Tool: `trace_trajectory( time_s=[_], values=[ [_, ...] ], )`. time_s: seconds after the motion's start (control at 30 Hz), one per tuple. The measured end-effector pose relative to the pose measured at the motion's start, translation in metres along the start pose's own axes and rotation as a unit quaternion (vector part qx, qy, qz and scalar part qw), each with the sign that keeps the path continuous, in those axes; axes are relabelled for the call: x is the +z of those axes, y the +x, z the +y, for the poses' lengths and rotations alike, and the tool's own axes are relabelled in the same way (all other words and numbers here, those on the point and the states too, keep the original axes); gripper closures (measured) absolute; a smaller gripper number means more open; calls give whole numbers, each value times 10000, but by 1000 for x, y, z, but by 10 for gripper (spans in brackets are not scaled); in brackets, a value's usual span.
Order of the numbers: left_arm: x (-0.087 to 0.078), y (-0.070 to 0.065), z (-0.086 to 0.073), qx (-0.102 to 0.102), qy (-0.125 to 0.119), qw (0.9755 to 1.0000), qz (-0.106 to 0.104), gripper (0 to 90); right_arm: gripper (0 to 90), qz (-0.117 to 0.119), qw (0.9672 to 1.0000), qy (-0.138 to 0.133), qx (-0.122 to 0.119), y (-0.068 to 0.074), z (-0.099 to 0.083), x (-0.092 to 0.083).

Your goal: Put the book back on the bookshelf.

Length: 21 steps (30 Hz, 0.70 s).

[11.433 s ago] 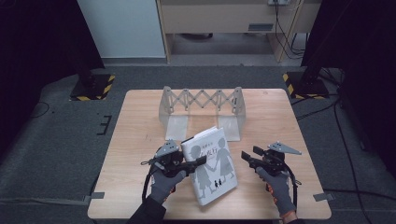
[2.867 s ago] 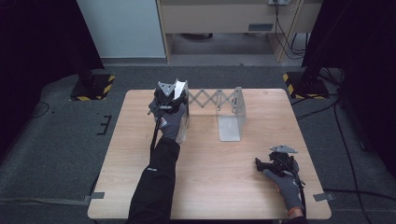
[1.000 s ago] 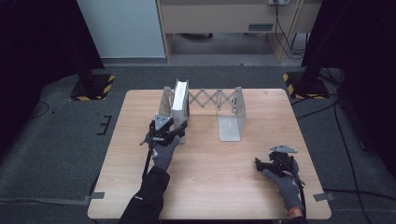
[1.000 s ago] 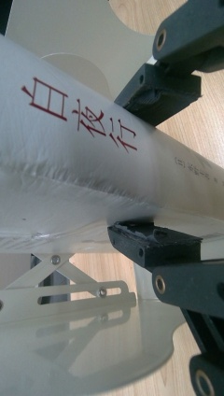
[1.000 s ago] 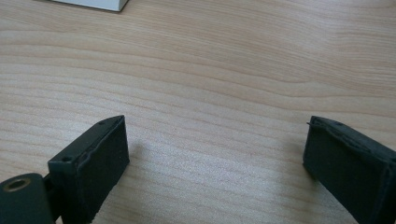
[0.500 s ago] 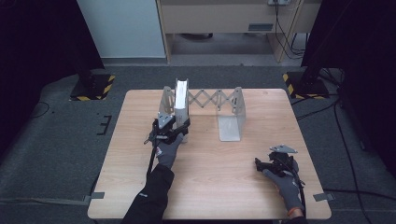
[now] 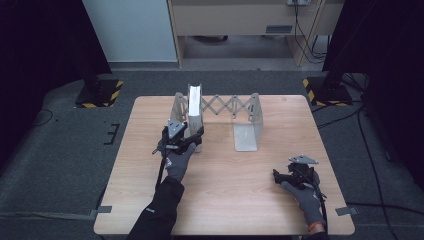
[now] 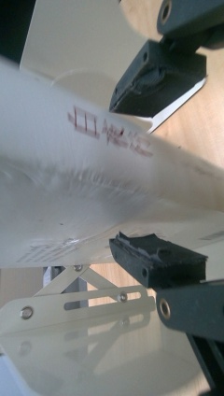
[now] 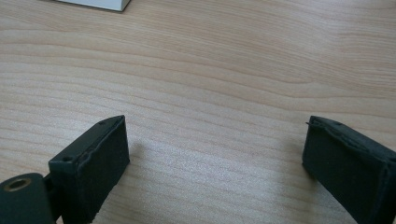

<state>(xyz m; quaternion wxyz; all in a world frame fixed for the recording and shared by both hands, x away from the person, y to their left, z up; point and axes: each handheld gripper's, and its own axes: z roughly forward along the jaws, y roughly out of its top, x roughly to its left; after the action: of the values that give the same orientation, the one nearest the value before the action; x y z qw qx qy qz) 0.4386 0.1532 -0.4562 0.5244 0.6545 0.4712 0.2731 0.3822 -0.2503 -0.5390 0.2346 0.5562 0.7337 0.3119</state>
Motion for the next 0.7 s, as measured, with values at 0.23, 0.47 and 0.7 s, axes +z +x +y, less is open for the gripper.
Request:
trace_trajectory(
  time_s=[0.23,0.47,0.7],
  values=[
    [-41,1,-10,191,438,9982,-365,245,75,2,10000,-1,-4,0,0,0],
    [-78,6,-40,403,973,9928,-572,252,75,-1,10000,-2,2,0,0,0],
    [-98,24,-69,265,1300,9903,-408,237,75,-1,10000,-2,2,0,0,0]
  ],
)
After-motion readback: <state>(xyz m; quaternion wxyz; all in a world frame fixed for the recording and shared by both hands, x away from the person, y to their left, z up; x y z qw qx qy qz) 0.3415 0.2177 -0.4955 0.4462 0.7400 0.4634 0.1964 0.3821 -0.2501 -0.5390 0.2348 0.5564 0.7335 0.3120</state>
